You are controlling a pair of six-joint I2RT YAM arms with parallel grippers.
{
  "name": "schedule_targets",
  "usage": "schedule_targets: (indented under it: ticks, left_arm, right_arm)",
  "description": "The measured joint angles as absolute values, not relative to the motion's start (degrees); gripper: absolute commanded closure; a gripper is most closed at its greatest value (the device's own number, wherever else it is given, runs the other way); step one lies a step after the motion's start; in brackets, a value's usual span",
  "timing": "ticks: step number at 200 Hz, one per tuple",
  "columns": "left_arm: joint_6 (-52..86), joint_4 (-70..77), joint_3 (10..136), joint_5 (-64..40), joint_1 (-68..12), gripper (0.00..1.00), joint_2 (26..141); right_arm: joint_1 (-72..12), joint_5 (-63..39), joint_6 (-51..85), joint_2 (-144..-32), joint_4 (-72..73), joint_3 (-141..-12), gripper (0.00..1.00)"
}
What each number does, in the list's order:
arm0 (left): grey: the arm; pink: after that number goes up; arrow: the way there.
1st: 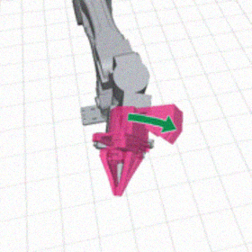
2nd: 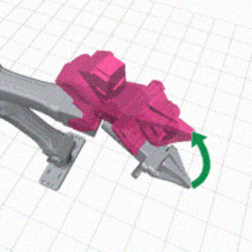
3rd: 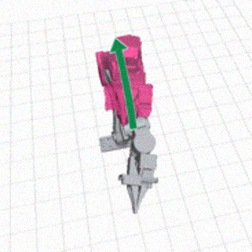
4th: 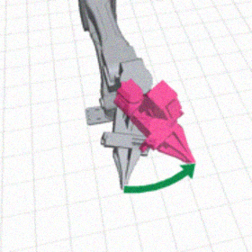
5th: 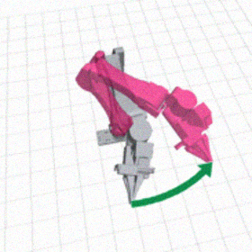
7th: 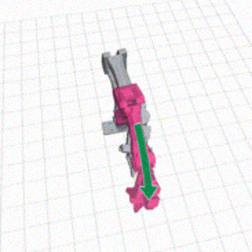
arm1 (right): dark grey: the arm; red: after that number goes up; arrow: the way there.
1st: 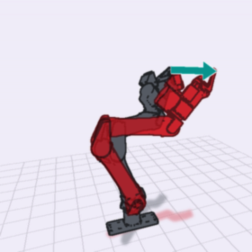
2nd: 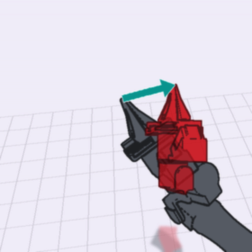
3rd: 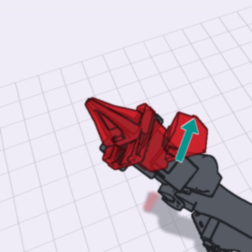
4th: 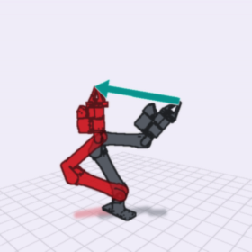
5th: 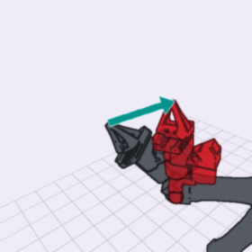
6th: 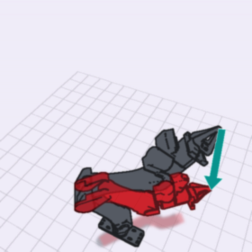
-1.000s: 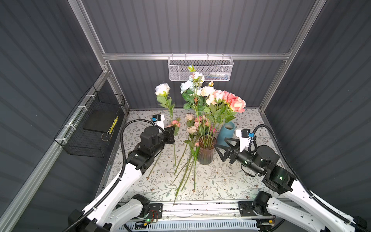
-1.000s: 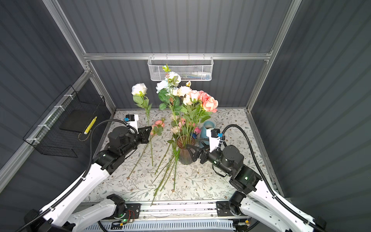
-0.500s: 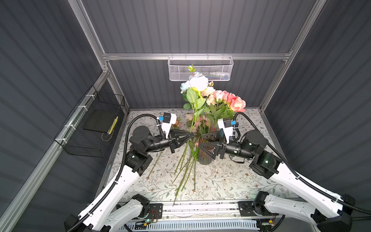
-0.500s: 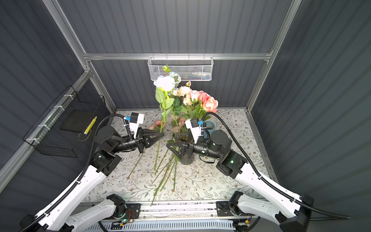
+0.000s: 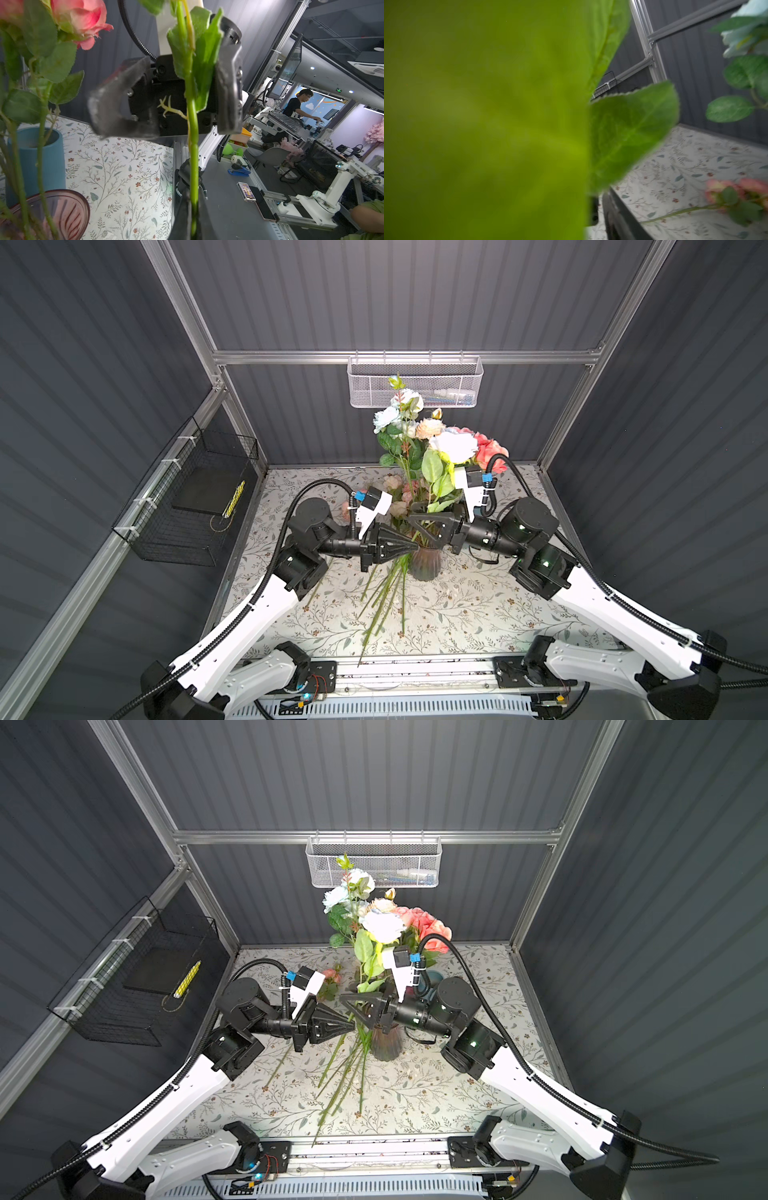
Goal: Arrange flowers in a vase
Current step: Place the flower in the vase.
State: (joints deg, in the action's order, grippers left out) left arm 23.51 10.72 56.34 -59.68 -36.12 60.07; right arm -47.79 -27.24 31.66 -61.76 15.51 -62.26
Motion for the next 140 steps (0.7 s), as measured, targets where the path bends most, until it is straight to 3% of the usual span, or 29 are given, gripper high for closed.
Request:
schedule_targets:
  ticks: [14,36,52,55,57,99,140]
  left_arm:
    - [22.92,9.58,56.34,-58.50,-36.18,0.78,60.36]
    - [22.68,8.71,56.34,-55.83,-36.18,0.44,60.23]
    - [22.79,8.51,56.38,-53.56,-36.18,0.18,60.20]
    - [22.63,8.58,56.38,-53.08,-36.18,0.04,60.20]
    - [22.87,8.56,56.38,-52.95,-36.18,0.01,60.20]
    - [23.03,6.31,56.38,-43.66,-36.18,0.00,58.26]
    - [21.54,1.63,54.06,-22.81,-36.21,0.00,48.64]
  right_arm:
    - [-47.79,-27.11,31.75,-61.60,15.57,-62.35,0.85]
    - [-47.79,-26.59,31.83,-60.97,14.74,-62.39,1.00]
    - [-47.79,-25.50,31.38,-59.77,13.39,-62.33,1.00]
    - [-47.79,-25.36,31.31,-59.53,13.19,-62.28,1.00]
    - [-47.79,-25.15,31.20,-59.29,12.95,-62.26,1.00]
    - [-47.79,-19.90,29.34,-52.99,6.98,-61.39,1.00]
    - [-47.79,-13.69,25.78,-46.63,-0.62,-60.99,1.00]
